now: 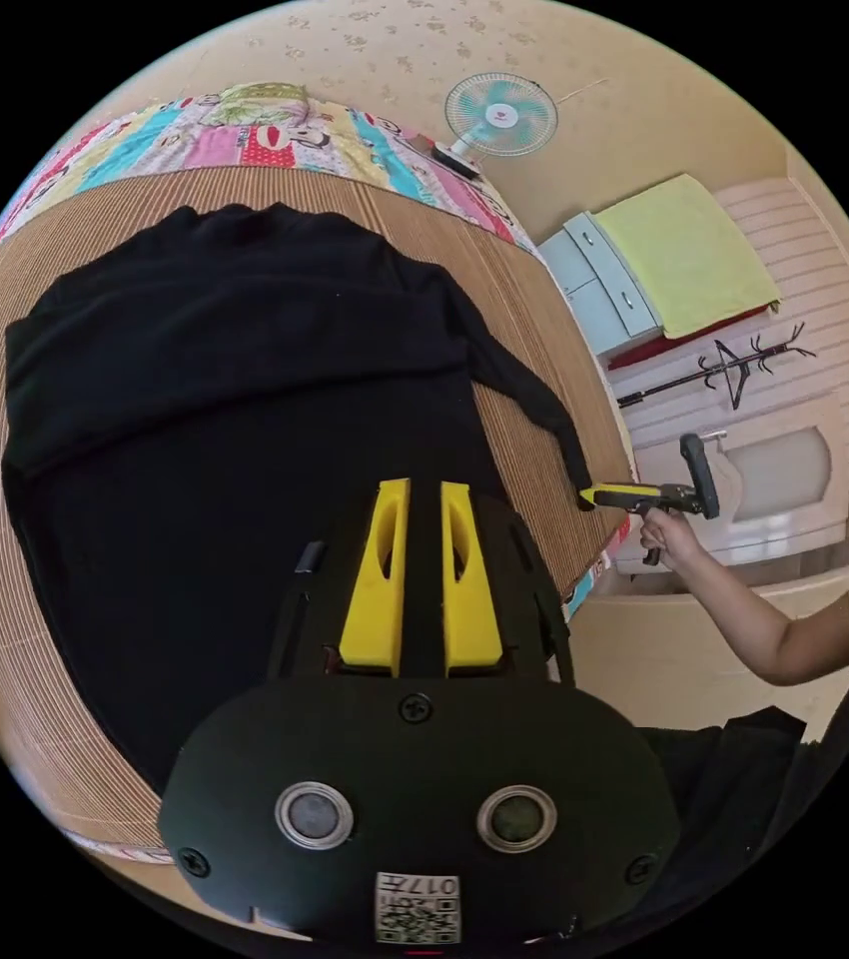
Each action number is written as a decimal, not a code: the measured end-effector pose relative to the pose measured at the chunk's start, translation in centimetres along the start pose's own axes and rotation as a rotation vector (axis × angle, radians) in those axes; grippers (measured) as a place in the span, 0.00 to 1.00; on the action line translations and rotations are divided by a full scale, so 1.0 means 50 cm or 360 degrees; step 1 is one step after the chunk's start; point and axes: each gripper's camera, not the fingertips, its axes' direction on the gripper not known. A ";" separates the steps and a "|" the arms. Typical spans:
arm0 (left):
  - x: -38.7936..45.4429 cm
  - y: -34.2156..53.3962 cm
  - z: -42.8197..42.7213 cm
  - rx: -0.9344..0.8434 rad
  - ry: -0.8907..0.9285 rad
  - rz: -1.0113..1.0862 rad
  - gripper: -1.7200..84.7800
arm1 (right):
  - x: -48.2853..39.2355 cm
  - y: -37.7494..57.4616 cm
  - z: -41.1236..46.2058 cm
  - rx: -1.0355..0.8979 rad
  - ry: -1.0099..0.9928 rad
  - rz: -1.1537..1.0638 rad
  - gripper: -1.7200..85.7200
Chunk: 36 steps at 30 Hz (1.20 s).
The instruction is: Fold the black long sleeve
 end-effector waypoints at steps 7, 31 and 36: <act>0.240 -0.014 -0.066 0.0075 0.0386 0.0547 0.23 | -0.070 -0.057 -0.159 0.0323 -0.1365 -0.0250 0.05; -0.401 -0.080 -0.213 -0.0013 -0.0233 -0.0466 0.08 | -0.097 -0.144 0.040 0.0353 -0.1017 0.0130 0.12; -0.378 -0.079 -0.261 0.0212 -0.0158 -0.0482 0.15 | -0.179 -0.285 0.057 0.0422 -0.0658 0.0077 0.16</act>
